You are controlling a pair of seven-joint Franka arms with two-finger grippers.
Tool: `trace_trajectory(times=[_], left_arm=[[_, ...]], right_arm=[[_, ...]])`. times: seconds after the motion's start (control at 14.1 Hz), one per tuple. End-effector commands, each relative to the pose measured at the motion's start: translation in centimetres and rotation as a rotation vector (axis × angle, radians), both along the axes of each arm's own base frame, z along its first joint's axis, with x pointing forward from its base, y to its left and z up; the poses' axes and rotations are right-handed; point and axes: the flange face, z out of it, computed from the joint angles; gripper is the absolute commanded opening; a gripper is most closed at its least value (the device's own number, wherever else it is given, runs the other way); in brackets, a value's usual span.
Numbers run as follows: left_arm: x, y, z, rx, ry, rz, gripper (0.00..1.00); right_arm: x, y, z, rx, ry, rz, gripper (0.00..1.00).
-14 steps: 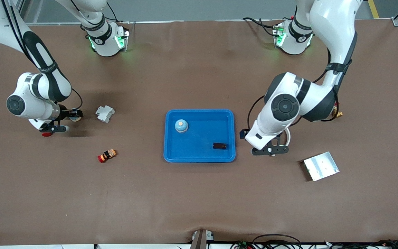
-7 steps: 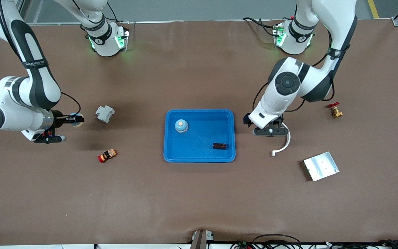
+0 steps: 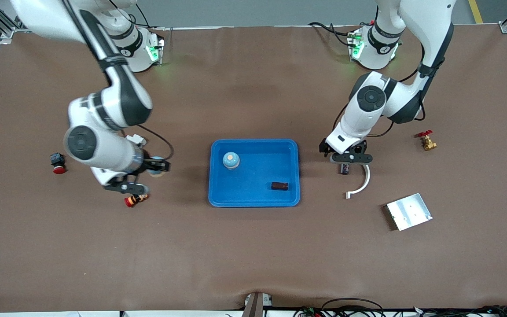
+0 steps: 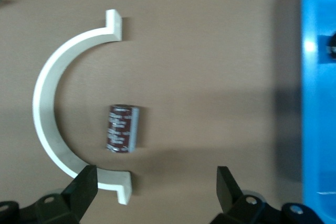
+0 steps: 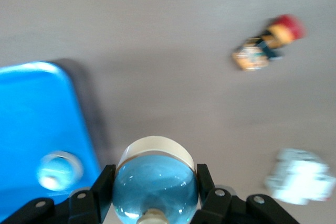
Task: Place electrolytic capacitor and blue bell in tray
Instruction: 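Place the bell in the tray while the left gripper grasps the capacitor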
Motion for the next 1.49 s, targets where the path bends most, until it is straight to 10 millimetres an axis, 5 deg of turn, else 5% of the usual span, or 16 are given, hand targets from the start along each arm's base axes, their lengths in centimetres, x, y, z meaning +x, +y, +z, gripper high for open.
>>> trace_trajectory(times=[0.0, 0.28, 0.5, 1.13, 1.28, 1.35, 1.42], left_arm=[[-0.6, 1.2, -0.4, -0.004, -0.024, -0.016, 1.0], [-0.5, 1.7, -2.1, -0.01, -0.009, -0.006, 1.0], [-0.4, 2.1, -3.8, -0.017, -0.009, -0.011, 1.0], [0.4, 3.8, -6.0, -0.003, -0.01, -0.027, 1.0], [0.5, 3.8, -6.1, -0.005, -0.01, -0.014, 0.81], [0.5, 3.9, -6.3, -0.004, -0.007, -0.014, 0.78], [0.5, 3.8, -6.3, -0.003, -0.007, -0.015, 0.78]], right_arm=[[0.7, 7.2, -2.3, 0.005, -0.025, -0.085, 0.12], [0.4, 13.2, -5.0, 0.025, -0.057, -0.195, 0.12], [1.5, 13.5, -5.9, 0.03, -0.056, -0.237, 0.12], [-0.2, 17.6, -10.7, 0.045, -0.072, -0.221, 0.12], [0.2, 17.1, -11.2, 0.041, -0.079, -0.221, 0.15], [0.1, 17.1, -11.5, 0.038, -0.076, -0.222, 0.27], [0.1, 17.1, -11.9, 0.037, -0.072, -0.226, 0.67]])
